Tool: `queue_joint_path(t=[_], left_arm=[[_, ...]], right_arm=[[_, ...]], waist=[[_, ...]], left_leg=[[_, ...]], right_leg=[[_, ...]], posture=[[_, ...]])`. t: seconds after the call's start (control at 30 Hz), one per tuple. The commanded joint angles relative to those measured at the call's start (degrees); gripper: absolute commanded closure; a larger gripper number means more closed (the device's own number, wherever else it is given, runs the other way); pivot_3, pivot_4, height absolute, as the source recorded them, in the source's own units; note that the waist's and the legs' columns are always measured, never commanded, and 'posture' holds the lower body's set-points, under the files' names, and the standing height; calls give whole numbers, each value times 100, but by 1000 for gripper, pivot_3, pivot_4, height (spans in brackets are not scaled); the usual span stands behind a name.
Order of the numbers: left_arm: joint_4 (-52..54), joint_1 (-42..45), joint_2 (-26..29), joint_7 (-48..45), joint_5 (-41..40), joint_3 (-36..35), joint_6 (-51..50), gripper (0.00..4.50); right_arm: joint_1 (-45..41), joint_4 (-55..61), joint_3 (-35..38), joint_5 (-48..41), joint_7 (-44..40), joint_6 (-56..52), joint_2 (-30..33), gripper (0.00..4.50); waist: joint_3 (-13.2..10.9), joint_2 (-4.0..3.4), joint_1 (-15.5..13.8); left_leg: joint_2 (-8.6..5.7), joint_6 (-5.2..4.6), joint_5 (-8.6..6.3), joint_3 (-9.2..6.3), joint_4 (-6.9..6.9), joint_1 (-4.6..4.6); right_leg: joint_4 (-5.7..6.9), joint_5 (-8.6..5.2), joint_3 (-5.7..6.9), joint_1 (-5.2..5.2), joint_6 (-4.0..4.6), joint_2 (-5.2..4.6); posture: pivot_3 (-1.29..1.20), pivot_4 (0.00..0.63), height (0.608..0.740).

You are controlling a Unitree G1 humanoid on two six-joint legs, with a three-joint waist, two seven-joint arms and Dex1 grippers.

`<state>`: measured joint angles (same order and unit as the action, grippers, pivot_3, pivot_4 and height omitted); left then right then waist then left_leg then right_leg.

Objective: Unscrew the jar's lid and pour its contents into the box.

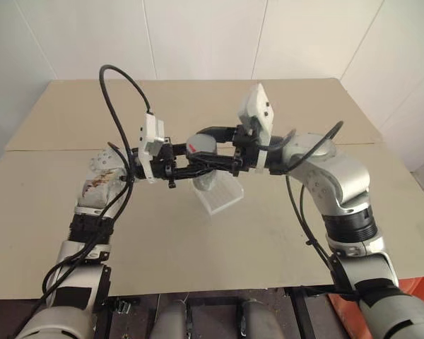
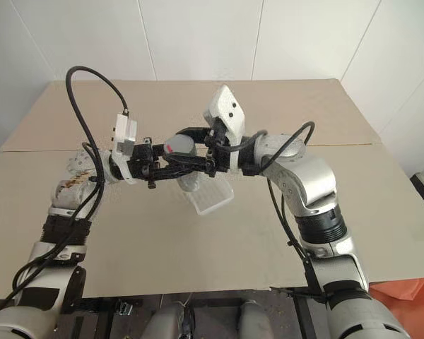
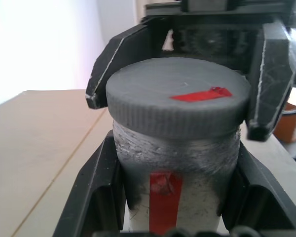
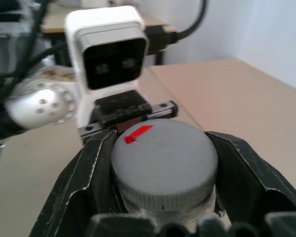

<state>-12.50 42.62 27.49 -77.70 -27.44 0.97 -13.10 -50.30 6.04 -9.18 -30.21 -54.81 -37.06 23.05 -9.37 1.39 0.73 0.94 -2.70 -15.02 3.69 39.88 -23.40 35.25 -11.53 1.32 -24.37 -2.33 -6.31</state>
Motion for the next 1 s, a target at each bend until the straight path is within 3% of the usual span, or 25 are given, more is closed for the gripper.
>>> queue_joint_path(t=[0.03, 0.13, 0.3, 0.43, 0.5, 0.8, 1.0], left_arm=[[129, 212, 187, -686, -209, 96, -39, 2483], [78, 292, 256, -1105, -223, 204, 59, 2483], [126, 308, 185, -1057, -203, 201, 94, 2483], [182, 168, 178, -898, -168, 149, 94, 2483], [168, 92, 194, -772, -131, 111, 107, 2483], [-39, -157, 127, -98, 70, -45, 267, 2483], [-203, -67, -81, 238, 172, -26, 310, 2483]], right_arm=[[-281, -404, -43, -471, -2150, 1014, 48, 1742], [-756, -1315, -256, -477, -3455, 1436, -109, 1742], [-1381, -2768, -448, 102, -3700, 2369, -495, 1742], [-1356, -2907, -294, 362, -3272, 2404, -558, 477], [-1121, -2588, -137, 388, -3116, 2379, -436, 26], [484, 177, 573, 451, -868, 1132, 410, 26], [494, 1425, 474, 317, 688, -104, 71, 26]], waist=[[0, -1, -6], [-1, -1, 1], [-1, -2, 57], [-2, -3, 34], [-2, -3, 0], [-2, -3, -87], [-2, -3, -2]], left_leg=[[0, 0, 0, 0, 0, -1], [-1, -1, -1, 1, 1, -1], [5, 3, 2, 0, -2, 14], [5, 5, 3, -1, -2, 8], [3, 6, 4, 0, 0, 0], [-1, 6, 4, -4, 5, -8], [0, 7, 4, -4, 3, 2]], right_leg=[[-2, 0, 1, 0, 0, 0], [-3, 0, -1, 2, -1, 0], [8, 0, -5, 2, 0, 6], [13, 0, -6, -3, -1, 6], [13, 0, -7, -11, -1, 4], [14, 0, 6, -11, 0, -6], [28, 0, -1, -11, 0, -3]], posture=[[0, 150, 740], [0, 150, 740], [0, 150, 740], [0, 150, 740], [0, 150, 740], [0, 150, 740], [0, 150, 740]])
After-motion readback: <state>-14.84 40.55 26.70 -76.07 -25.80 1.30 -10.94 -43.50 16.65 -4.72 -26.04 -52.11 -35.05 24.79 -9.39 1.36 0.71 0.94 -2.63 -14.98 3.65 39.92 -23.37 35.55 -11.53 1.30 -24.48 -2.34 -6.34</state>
